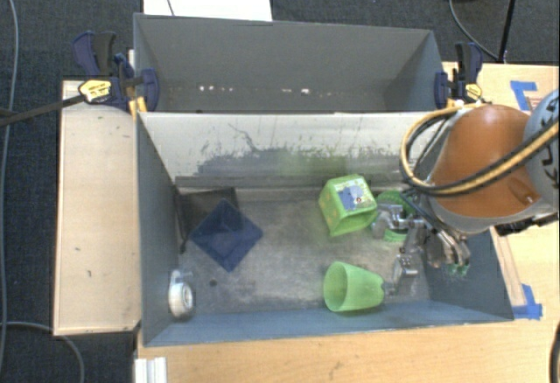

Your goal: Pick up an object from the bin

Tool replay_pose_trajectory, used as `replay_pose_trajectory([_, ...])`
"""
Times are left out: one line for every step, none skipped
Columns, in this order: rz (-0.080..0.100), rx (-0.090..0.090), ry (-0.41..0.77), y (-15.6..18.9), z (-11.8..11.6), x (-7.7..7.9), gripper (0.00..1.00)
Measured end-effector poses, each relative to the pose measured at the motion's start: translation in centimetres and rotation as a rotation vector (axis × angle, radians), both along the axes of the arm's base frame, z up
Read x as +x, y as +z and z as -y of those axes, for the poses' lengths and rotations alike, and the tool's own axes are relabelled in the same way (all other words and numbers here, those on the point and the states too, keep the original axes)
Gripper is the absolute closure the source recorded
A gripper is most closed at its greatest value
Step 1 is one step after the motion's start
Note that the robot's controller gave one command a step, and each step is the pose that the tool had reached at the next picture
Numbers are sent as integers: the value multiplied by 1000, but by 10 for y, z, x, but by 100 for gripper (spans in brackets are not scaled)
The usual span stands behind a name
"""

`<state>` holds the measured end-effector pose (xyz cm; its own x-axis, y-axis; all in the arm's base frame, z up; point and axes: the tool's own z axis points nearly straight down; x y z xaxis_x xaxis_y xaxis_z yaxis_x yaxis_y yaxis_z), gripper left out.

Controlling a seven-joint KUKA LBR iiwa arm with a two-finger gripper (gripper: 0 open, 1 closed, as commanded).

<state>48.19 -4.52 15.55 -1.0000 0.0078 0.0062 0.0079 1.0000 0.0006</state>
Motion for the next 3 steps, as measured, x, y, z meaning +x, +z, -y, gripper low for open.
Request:
replay_pose_trajectory([9, -1, 2, 4, 0, 2, 0])
replay_pose_trajectory([12, -1, 80, -28, -10, 1, 0])
replay_pose_trajectory([3, -1, 246, -60, -28, -3, 0])
